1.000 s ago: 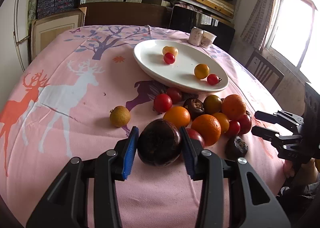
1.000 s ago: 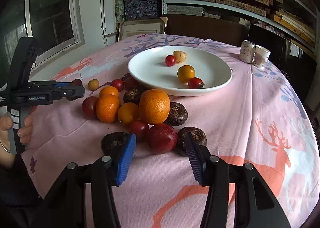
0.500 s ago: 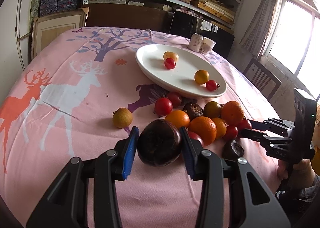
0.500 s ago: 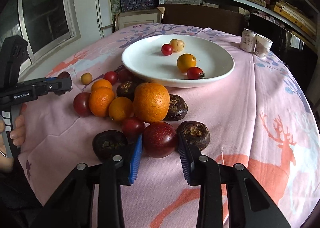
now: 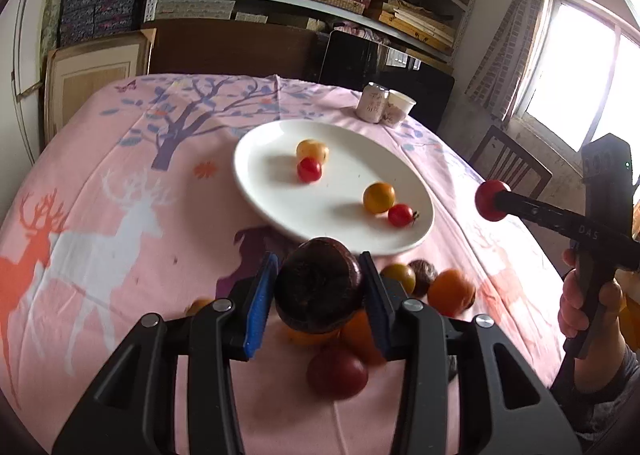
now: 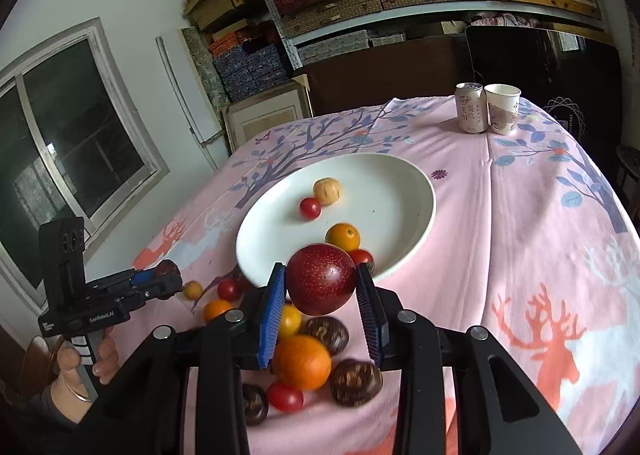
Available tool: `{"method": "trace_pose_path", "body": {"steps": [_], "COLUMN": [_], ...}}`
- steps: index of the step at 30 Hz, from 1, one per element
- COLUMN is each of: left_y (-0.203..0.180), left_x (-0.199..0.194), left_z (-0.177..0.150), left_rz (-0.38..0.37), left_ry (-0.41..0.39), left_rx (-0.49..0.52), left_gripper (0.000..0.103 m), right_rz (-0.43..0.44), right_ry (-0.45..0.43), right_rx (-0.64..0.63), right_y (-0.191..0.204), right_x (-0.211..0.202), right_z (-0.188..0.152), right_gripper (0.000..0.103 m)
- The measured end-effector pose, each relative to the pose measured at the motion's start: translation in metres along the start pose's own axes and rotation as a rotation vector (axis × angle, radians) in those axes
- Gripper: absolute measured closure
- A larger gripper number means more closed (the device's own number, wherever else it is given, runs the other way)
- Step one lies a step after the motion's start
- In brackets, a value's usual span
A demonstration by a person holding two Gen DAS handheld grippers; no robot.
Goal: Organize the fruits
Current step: 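Place the dark purple fruit and red plum on the white plate, opening both tools, then grasp a small yellow fruit with the left tool while the right tool grasps a dark brown fruit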
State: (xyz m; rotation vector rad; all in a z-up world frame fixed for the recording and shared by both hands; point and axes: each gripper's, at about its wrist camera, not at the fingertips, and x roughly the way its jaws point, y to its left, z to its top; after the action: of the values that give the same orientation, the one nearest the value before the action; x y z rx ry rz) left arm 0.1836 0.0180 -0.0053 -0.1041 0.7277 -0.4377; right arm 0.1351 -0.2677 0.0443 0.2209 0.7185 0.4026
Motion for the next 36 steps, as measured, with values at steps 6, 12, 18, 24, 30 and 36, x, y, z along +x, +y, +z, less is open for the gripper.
{"method": "trace_pose_path", "body": {"steps": [6,12,18,24,30,36], "left_y": [-0.007,0.004,0.030,0.070,0.057,0.045], "left_x": [0.061,0.066,0.009,-0.001,0.027,0.048], "left_z": [0.045,0.045,0.006,-0.038,-0.040,-0.034], "left_rz": [0.023,0.045,0.102,0.234,0.281,0.289], "left_ry": [0.050,0.049,0.024,0.134,0.190,0.203], "left_rx": [-0.038,-0.080,-0.057,-0.017,0.072,0.120], "left_gripper": [0.054,0.036,0.021,0.022,0.046,0.065], "right_rz": [-0.061,-0.061,-0.035,0.017,0.000,-0.022], "right_ry": [0.022,0.000,-0.043,-0.069,-0.065,-0.052], "right_rx": [0.054,0.065,0.054,0.106,0.099,0.088], "right_y": [-0.016,-0.019,-0.022,-0.039,-0.038,-0.035], "right_x": [0.053,0.054,0.025,0.004,0.005,0.004], "right_z": [0.032,0.024,-0.021,-0.047,-0.049,-0.052], "right_gripper": [0.065,0.057,0.047,0.043,0.043,0.043]}}
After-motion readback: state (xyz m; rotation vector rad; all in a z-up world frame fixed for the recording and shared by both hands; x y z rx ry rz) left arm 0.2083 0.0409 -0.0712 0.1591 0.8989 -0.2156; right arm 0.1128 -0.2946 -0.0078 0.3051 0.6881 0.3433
